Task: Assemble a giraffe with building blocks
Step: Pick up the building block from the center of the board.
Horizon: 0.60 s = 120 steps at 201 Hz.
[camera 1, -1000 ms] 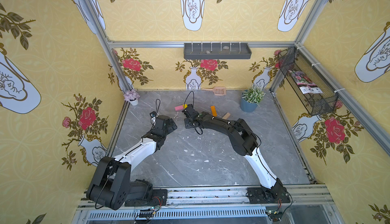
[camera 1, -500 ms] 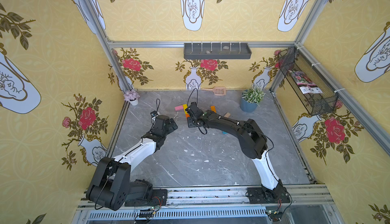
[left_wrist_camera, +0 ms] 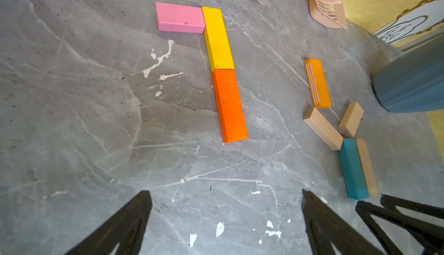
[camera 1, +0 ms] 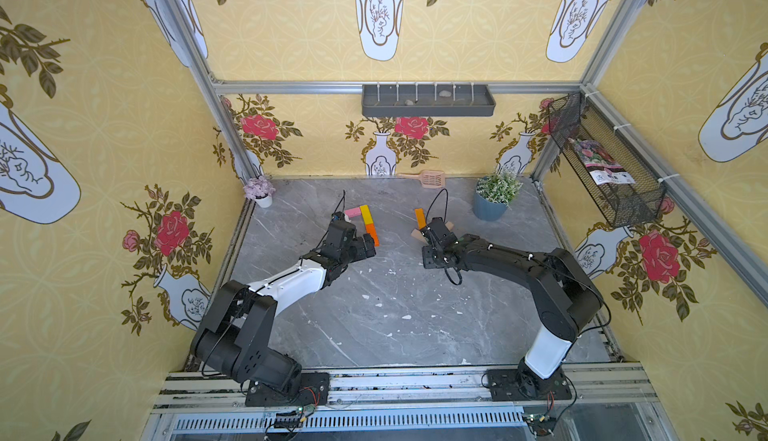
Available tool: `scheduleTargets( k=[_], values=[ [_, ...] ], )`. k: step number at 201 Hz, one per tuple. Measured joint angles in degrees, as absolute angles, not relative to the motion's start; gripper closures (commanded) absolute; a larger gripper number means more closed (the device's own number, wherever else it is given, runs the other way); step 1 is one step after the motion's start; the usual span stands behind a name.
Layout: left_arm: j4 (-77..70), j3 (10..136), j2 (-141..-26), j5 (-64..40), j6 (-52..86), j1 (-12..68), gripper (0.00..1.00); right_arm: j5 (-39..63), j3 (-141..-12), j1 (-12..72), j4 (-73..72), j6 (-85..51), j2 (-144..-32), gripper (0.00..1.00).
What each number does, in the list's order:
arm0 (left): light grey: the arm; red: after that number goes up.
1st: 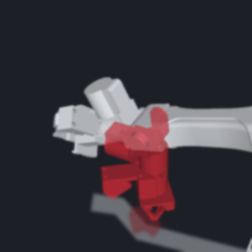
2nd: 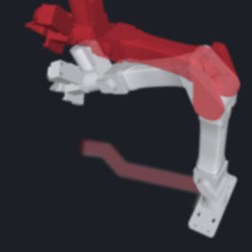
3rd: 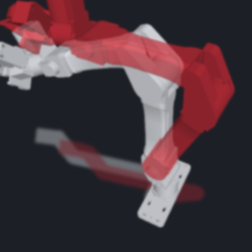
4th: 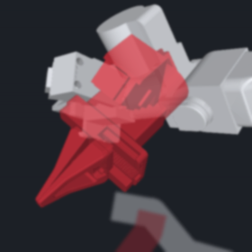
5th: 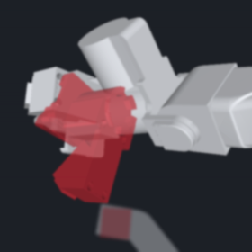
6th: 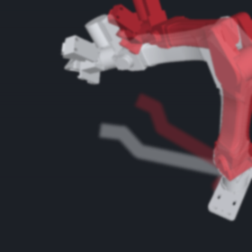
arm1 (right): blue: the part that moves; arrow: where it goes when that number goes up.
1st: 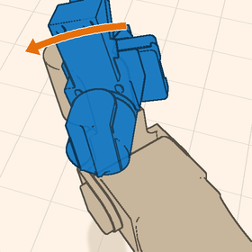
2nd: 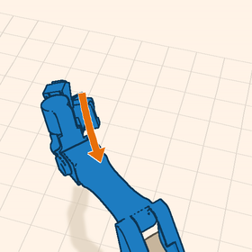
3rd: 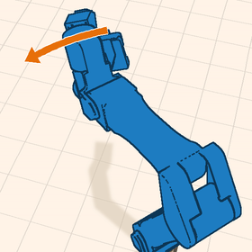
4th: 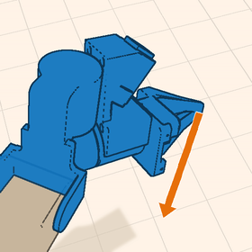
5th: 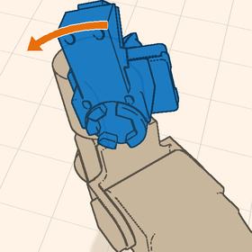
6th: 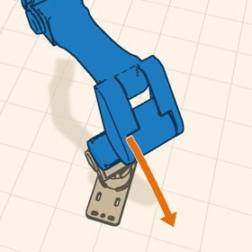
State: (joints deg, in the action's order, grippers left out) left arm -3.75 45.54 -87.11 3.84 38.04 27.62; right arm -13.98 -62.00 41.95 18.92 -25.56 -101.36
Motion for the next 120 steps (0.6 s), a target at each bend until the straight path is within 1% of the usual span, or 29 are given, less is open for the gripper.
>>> scheduleTargets(
  k=[49,97,120],
  values=[
    [-0.86,49.82,-91.57,1.04,35.18,30.76,0.01,-14.22,-63.61,39.79,17.82,-23.7,-104.97,0.39],
    [0.95,50.59,-92.55,0.45,34.26,31.05,0.01,-13.93,-64.25,37.52,16.84,-21.87,-106.39,0.39],
    [0.97,50.63,-92.55,0.47,34.02,31.07,0.01,-13.98,-65.04,37.47,16.64,-20.97,-107.2,0.41]
  ],
)
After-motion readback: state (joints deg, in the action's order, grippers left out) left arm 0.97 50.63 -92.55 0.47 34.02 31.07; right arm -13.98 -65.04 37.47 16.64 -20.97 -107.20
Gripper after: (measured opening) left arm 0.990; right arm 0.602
